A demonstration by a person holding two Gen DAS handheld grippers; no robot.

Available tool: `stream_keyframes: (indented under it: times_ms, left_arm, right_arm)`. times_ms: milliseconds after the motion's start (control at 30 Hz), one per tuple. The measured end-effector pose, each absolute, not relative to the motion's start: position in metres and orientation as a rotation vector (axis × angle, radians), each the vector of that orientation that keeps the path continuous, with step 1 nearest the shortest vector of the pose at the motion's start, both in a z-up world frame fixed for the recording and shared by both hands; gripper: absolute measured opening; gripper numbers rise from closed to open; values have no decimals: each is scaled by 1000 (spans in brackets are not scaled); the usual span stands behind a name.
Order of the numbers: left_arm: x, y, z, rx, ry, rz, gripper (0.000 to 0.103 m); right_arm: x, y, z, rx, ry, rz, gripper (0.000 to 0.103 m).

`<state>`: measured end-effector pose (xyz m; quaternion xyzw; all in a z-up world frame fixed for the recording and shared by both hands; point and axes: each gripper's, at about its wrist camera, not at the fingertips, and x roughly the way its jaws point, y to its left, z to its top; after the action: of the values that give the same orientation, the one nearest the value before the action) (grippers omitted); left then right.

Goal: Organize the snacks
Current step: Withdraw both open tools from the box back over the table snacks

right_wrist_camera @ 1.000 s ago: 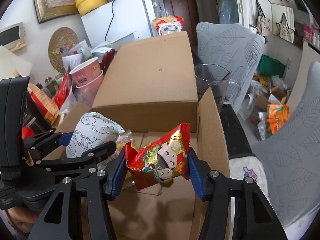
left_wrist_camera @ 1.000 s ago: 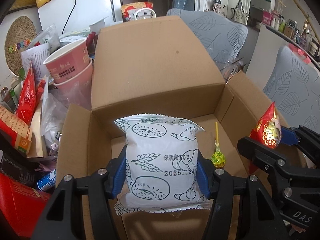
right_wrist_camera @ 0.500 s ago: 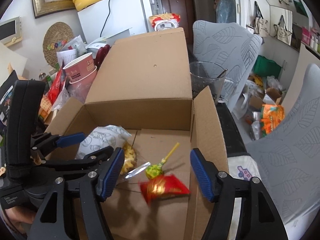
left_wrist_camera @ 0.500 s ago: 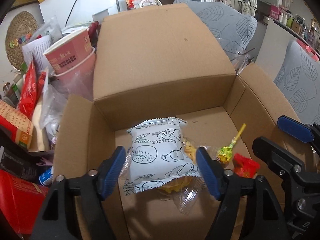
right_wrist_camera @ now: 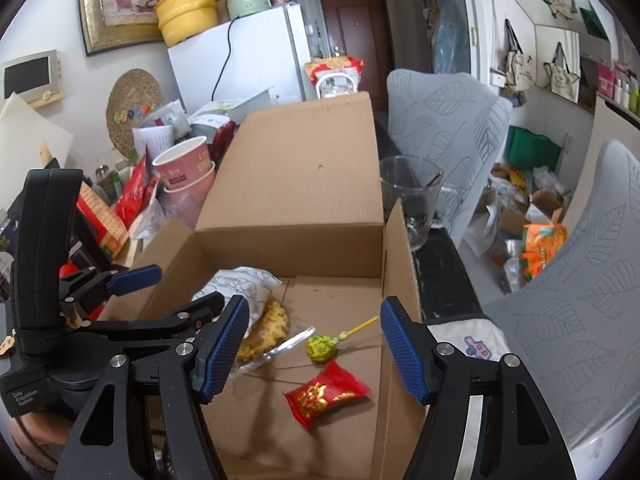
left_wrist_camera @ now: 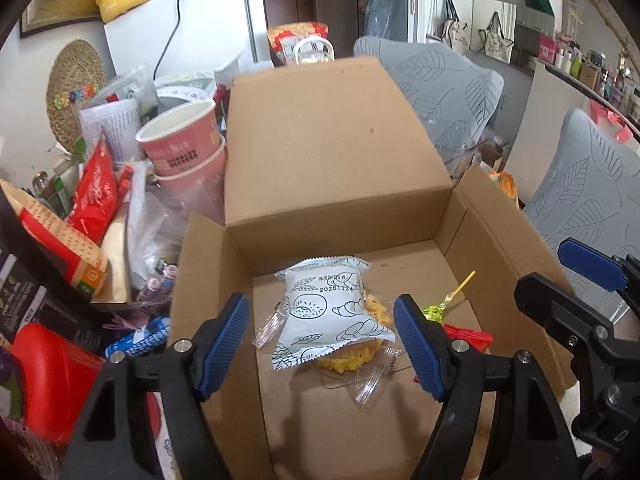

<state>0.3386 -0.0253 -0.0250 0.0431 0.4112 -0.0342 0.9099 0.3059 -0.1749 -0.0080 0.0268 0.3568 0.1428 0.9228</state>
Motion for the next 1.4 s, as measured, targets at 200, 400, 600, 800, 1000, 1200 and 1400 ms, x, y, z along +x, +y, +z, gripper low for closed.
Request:
stream_keyframes:
  times_ms: [200, 400, 600, 800, 1000, 1200, 1400]
  left_arm:
    - [310, -25, 11, 111, 754, -53, 75]
    - [282, -28, 42, 118, 695, -66, 75]
    - [247, -27, 70, 114, 635, -81, 75]
    - [209, -26, 93, 104, 587, -110, 75]
    - [170, -27, 107, 110, 539, -120, 75]
    - [137, -25, 111, 95, 532, -156, 75]
    - [110, -20, 105, 78, 544, -172, 75]
  right_arm:
    - [285, -179, 18, 57, 684, 291, 69]
    - [259, -180, 48, 51, 627, 291, 69]
    - [225, -182, 75, 47, 564, 287, 69]
    - [188, -183, 98, 31, 510, 285, 69]
    - [150, -180, 113, 14, 470, 295, 69]
    - [113, -175, 118, 0, 441, 311, 69]
    - [83, -170, 114, -5, 430, 324, 69]
